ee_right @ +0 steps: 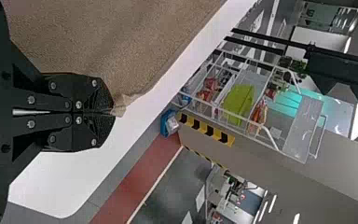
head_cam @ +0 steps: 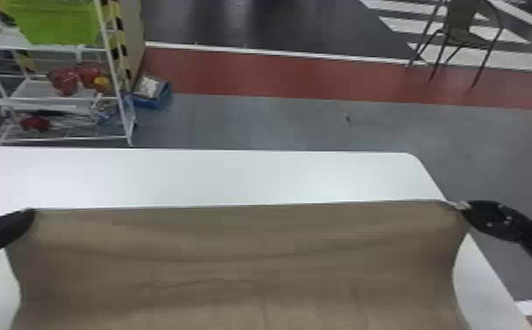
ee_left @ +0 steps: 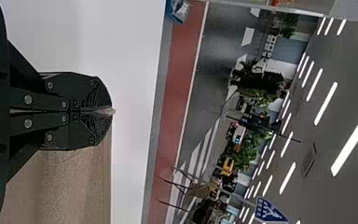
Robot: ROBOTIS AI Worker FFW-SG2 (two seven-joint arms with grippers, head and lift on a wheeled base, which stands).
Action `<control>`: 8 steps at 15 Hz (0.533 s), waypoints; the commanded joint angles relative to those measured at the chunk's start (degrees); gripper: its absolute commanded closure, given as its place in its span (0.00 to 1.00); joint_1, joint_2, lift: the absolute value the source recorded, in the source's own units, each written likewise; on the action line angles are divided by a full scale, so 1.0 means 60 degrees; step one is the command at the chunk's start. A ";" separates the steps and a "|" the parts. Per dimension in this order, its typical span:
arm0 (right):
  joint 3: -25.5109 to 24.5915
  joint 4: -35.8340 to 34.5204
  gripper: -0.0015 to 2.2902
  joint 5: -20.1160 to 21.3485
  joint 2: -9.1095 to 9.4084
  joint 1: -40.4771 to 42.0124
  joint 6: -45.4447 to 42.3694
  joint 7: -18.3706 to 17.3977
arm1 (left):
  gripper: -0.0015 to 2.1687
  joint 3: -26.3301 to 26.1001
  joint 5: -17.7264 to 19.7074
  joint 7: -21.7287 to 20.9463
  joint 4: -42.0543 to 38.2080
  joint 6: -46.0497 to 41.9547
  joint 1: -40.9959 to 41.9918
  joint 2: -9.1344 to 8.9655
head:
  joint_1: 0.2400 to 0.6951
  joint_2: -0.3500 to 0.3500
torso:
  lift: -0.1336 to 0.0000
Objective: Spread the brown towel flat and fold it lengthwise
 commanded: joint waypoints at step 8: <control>-0.0136 0.0010 0.64 -0.0124 -0.0074 0.0034 -0.0350 0.0031 | 0.67 -0.0064 0.0200 0.0033 -0.0009 -0.0021 -0.0196 -0.0110 | 1.00 0.24 | 0.08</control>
